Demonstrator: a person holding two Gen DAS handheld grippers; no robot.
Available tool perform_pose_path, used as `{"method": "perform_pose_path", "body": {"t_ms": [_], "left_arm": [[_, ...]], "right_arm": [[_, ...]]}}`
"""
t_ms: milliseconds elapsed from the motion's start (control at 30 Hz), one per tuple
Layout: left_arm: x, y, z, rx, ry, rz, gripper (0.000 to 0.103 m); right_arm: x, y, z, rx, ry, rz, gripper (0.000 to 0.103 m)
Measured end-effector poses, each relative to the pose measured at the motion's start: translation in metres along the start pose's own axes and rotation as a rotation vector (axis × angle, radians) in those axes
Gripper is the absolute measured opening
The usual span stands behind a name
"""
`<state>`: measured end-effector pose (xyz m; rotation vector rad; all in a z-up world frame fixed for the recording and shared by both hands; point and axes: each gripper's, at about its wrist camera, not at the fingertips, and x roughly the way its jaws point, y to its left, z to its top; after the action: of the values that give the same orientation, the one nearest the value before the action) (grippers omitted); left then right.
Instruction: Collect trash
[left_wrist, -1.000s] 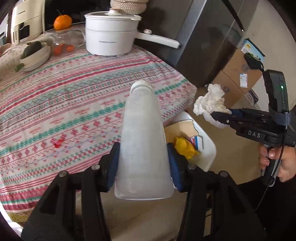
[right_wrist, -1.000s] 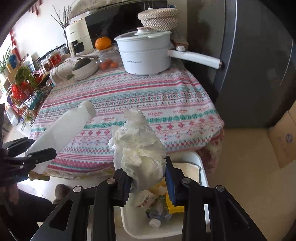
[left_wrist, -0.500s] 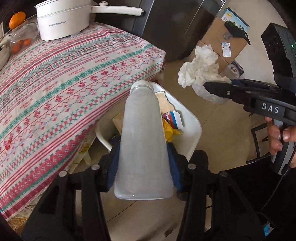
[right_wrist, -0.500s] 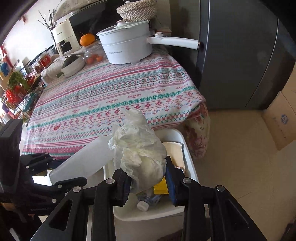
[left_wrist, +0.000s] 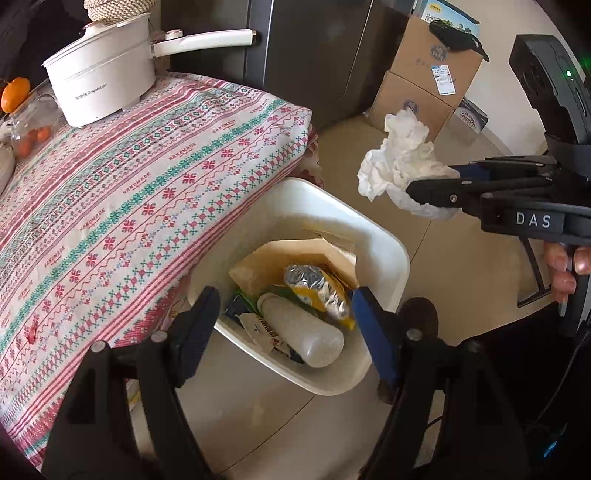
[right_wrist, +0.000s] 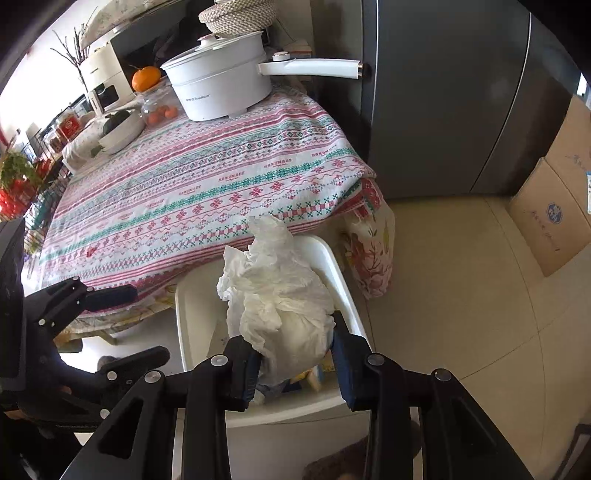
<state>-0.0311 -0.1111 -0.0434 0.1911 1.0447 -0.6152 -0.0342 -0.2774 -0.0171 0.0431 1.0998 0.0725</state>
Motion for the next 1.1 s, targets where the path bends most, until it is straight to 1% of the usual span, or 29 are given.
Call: {"method": "perform_pose_path", "body": {"t_ms": [267,300,333,400,467,533,600,733,900,1000,1100], "left_arm": [[-0.01,0.02,-0.007,-0.047,0.002,0.048,0.077],[-0.012,0.022,-0.008,-0.052,-0.002,0.052,0.079],[-0.014,0.024,-0.009,-0.057,-0.004,0.057,0.08],[-0.018,0.027,-0.01,-0.065,-0.012,0.066,0.082],[-0.021,0.029,-0.01,-0.066,-0.02,0.08,0.083],[-0.025,0.032,-0.011,-0.063,-0.027,0.096,0.084],[-0.027,0.033,-0.012,-0.067,-0.031,0.108,0.085],[-0.032,0.037,-0.013,-0.078,-0.033,0.119,0.087],[-0.038,0.039,-0.014,-0.085,-0.046,0.151,0.089],[-0.044,0.041,-0.015,-0.1,-0.051,0.168,0.092],[-0.052,0.042,-0.016,-0.115,-0.066,0.201,0.096]], "right_arm": [[0.006,0.011,-0.002,-0.031,0.029,0.004,0.037],[0.008,0.013,-0.002,-0.036,0.036,0.005,0.039],[0.009,0.015,-0.003,-0.039,0.044,0.007,0.042],[0.012,0.017,-0.003,-0.032,0.056,0.016,0.059],[0.012,0.018,-0.003,-0.022,0.056,0.024,0.067],[0.012,0.019,-0.003,-0.019,0.053,0.025,0.069],[0.011,0.019,-0.002,-0.015,0.05,0.019,0.074],[0.011,0.02,0.0,-0.011,0.047,0.017,0.075],[0.008,0.023,0.0,-0.017,0.034,0.014,0.075],[0.004,0.025,0.0,-0.017,0.014,0.009,0.076],[-0.006,0.028,0.001,-0.018,-0.03,-0.006,0.076]]}}
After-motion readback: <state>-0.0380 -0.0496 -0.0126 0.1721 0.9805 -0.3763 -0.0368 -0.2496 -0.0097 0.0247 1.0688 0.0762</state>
